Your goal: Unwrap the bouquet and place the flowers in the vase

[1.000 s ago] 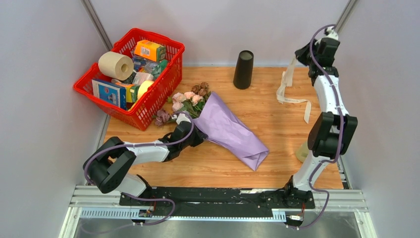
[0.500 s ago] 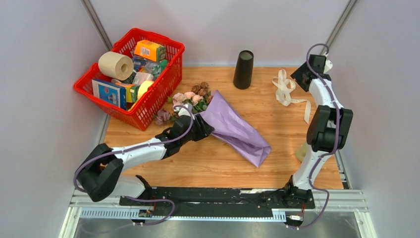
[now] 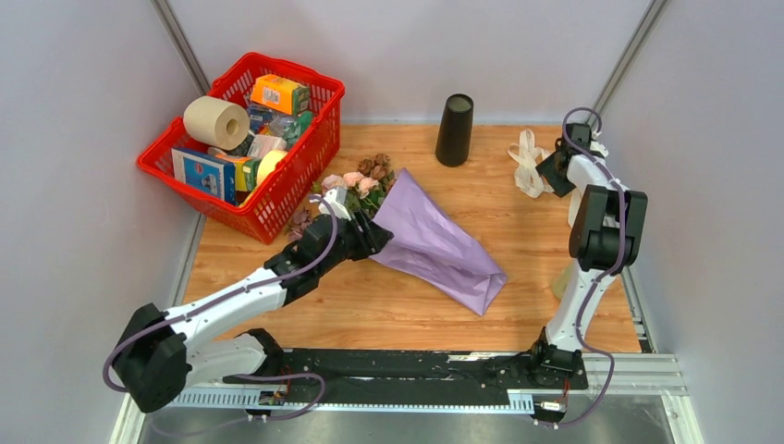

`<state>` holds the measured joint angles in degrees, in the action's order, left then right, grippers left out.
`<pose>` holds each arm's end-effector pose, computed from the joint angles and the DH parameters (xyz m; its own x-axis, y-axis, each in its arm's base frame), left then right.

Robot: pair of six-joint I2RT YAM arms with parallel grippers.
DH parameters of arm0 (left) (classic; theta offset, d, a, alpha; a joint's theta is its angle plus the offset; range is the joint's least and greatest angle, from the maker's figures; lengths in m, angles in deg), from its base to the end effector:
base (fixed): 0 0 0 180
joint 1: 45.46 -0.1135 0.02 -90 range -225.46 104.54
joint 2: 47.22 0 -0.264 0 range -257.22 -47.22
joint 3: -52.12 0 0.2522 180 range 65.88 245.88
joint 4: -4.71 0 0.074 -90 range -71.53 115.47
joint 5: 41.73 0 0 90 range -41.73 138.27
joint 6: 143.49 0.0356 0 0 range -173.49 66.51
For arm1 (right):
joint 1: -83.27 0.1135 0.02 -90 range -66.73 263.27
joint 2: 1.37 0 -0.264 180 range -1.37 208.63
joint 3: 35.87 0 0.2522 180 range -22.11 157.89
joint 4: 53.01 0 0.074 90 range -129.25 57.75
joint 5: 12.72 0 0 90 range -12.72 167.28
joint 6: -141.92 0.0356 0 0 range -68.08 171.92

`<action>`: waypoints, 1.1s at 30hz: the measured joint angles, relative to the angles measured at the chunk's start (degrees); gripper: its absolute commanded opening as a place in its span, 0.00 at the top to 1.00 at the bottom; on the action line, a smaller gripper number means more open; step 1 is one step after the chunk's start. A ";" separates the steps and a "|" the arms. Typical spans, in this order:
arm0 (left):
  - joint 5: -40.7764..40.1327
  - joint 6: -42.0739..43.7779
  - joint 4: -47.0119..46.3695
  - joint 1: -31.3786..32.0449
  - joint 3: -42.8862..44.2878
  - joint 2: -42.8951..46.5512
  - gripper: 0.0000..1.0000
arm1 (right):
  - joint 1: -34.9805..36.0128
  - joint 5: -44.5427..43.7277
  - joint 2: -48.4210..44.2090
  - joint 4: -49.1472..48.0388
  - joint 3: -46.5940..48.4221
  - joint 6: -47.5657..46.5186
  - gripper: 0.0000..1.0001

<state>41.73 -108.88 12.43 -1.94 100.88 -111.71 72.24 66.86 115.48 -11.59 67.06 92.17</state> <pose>0.1836 -0.1688 0.2399 -0.6646 -0.4965 -0.5584 0.1080 0.6756 -0.7293 0.4366 -0.0917 0.1987 -0.4294 0.7311 -0.5302 0.7423 0.6201 0.2539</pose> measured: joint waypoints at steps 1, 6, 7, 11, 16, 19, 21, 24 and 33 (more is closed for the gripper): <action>0.04 0.39 0.57 0.00 0.00 1.18 0.40 | 0.00 -0.07 0.70 0.07 0.00 0.17 0.39; 0.24 1.99 3.26 0.00 0.00 6.67 0.40 | 0.00 -0.70 3.52 0.17 -0.02 0.59 0.40; 0.24 2.21 3.96 0.00 0.00 7.74 0.40 | 0.00 -1.05 3.98 0.13 0.00 0.63 0.40; 0.04 3.02 6.10 0.00 0.00 11.06 0.40 | 0.02 -2.56 4.68 -0.28 0.26 1.05 0.41; -0.52 3.74 8.66 0.00 0.00 14.43 0.40 | 0.00 -4.42 5.57 -0.48 1.22 1.88 0.47; -0.92 4.39 10.14 0.00 0.76 15.80 0.40 | 0.00 -5.51 6.69 -0.59 2.64 2.16 0.54; -1.11 4.85 10.84 0.00 1.88 16.31 0.40 | 0.00 -5.88 7.67 -0.83 3.91 2.19 0.60; -1.57 5.75 11.72 0.00 3.78 16.52 0.40 | -0.04 -5.60 9.46 -1.84 6.19 2.12 0.65; -3.34 8.07 12.52 0.00 4.79 17.40 0.40 | -0.04 -0.46 16.35 -5.90 15.43 1.42 0.64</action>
<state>38.38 -100.82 24.96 -1.94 105.67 -94.31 72.19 66.40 131.83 -17.49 82.49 93.59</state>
